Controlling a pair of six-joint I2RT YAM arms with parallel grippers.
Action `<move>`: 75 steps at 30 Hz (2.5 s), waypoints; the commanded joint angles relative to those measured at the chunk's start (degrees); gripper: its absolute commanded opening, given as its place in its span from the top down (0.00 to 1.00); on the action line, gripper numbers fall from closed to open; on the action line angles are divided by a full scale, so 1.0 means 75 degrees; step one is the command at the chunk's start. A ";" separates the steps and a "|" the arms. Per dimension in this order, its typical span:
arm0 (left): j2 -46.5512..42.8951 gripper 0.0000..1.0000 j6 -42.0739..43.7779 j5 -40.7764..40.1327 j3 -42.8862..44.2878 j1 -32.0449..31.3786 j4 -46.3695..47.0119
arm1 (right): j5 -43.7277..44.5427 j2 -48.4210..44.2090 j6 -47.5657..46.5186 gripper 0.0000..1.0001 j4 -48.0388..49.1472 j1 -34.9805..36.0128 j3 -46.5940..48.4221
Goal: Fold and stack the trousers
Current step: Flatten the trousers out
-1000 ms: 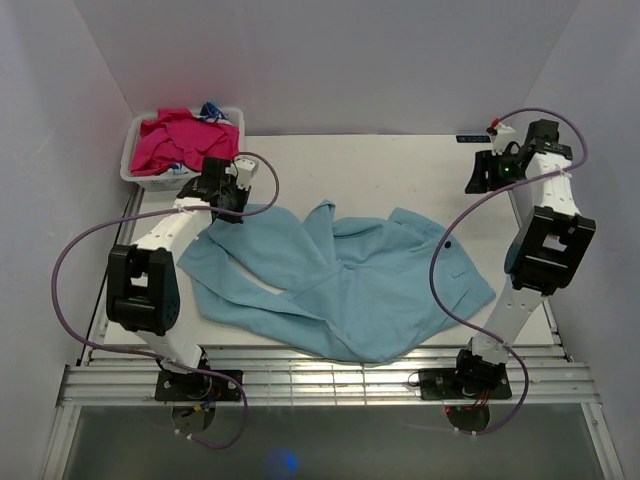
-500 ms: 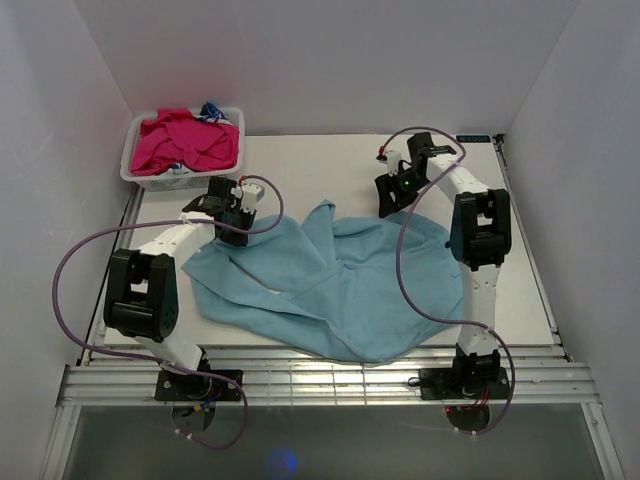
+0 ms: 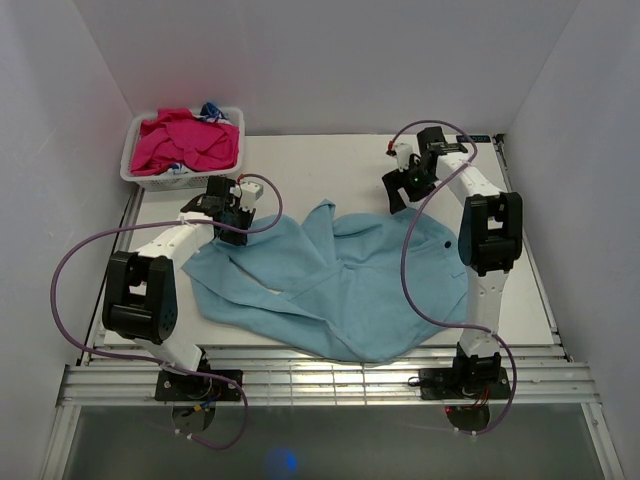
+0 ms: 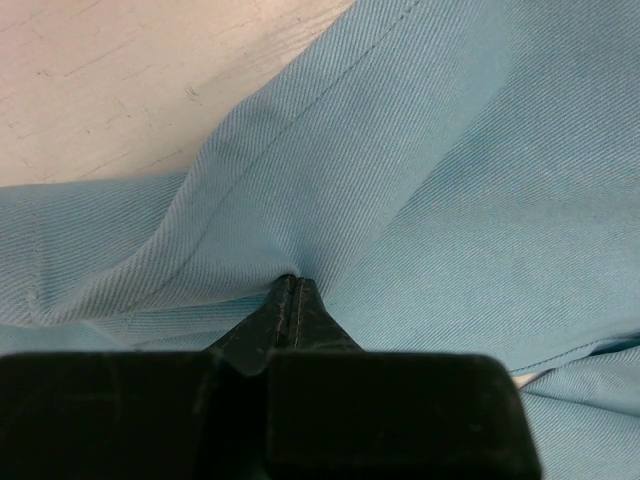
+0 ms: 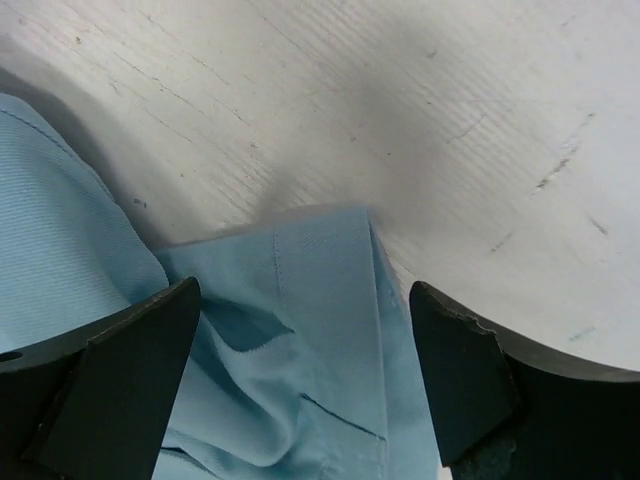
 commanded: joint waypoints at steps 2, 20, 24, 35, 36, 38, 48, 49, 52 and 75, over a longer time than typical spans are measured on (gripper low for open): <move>-0.0514 1.00 -0.0032 0.0162 0.0135 0.0043 -0.0083 | 0.0230 -0.0549 -0.0607 0.10 -0.0352 -0.0196 0.0400; -0.1039 1.00 -0.0453 0.0150 0.0089 0.0944 0.0221 | -0.0836 0.0321 -0.0456 0.92 -0.1305 -0.1144 0.0718; -0.1556 1.00 -0.0524 0.0173 -0.0099 0.2113 0.0537 | -0.0813 -0.1012 0.0024 0.92 -0.0450 -0.2316 -0.0007; -0.1709 1.00 0.0307 0.0293 -0.0591 0.3254 0.1100 | -0.0204 -0.2891 0.0119 0.92 0.1543 -0.4157 -0.3066; -0.1709 1.00 0.0378 0.0210 -0.0719 0.3277 0.1170 | -0.0157 -0.2915 0.0015 0.92 0.1613 -0.4170 -0.3323; -0.1651 1.00 0.0483 -0.0117 -0.0790 0.3313 0.1393 | -0.0191 -0.2857 -0.0033 0.92 0.1591 -0.4193 -0.3419; -0.0422 1.00 0.0858 -0.0047 0.0941 0.3383 0.2178 | -0.0321 -0.1839 0.0189 0.92 0.1485 -0.4053 -0.2448; -0.0246 1.00 0.0894 -0.0118 0.1153 0.3395 0.2295 | -0.0321 -0.1756 0.0259 0.92 0.1485 -0.4041 -0.2168; 0.0387 1.00 0.1011 -0.0260 0.1810 0.3430 0.2506 | -0.0204 -0.1556 0.0505 0.92 0.1695 -0.4018 -0.1838; 0.1241 0.06 0.0915 0.4131 0.2572 0.6370 0.0095 | -0.1092 -0.2166 -0.0922 0.08 -0.0949 -0.3619 -0.1099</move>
